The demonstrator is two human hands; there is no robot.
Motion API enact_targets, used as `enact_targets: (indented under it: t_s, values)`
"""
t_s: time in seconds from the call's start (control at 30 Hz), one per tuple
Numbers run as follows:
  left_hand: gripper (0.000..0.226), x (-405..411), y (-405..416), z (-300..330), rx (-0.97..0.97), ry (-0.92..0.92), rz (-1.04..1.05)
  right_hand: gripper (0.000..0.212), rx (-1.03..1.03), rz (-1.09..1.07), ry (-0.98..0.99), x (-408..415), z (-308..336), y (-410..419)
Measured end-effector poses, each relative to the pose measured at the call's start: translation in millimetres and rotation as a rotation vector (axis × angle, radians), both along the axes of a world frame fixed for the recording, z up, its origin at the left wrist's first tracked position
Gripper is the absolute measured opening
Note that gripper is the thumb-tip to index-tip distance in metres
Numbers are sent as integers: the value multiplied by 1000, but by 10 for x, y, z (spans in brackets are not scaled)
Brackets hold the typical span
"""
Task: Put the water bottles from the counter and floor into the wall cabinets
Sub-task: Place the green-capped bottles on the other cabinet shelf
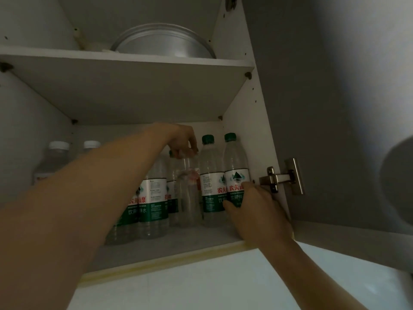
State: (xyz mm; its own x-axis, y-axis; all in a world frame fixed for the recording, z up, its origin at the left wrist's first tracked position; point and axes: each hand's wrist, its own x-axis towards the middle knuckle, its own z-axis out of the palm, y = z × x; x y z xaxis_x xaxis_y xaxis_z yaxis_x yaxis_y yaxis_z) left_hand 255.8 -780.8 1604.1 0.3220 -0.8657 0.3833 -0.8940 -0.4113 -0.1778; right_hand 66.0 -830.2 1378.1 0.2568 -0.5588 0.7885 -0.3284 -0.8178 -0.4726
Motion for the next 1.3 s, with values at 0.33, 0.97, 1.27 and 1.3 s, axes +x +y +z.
enact_targets:
  t_s: [0.33, 0.97, 1.27, 1.3]
  values:
    - [24, -172, 434, 63, 20, 34, -35, 48, 7, 4, 25, -12, 10, 10]
    - [128, -45, 807, -658, 93, -562, 1, 55, 26, 48, 81, -26, 26, 2]
    - [131, 402, 912, -1450, -18, -922, -99, 74, 52, 88, 185, -4, 93, 101]
    - [132, 407, 894, -1452, -28, -929, -107, 71, 57, 101, 182, -7, 97, 99]
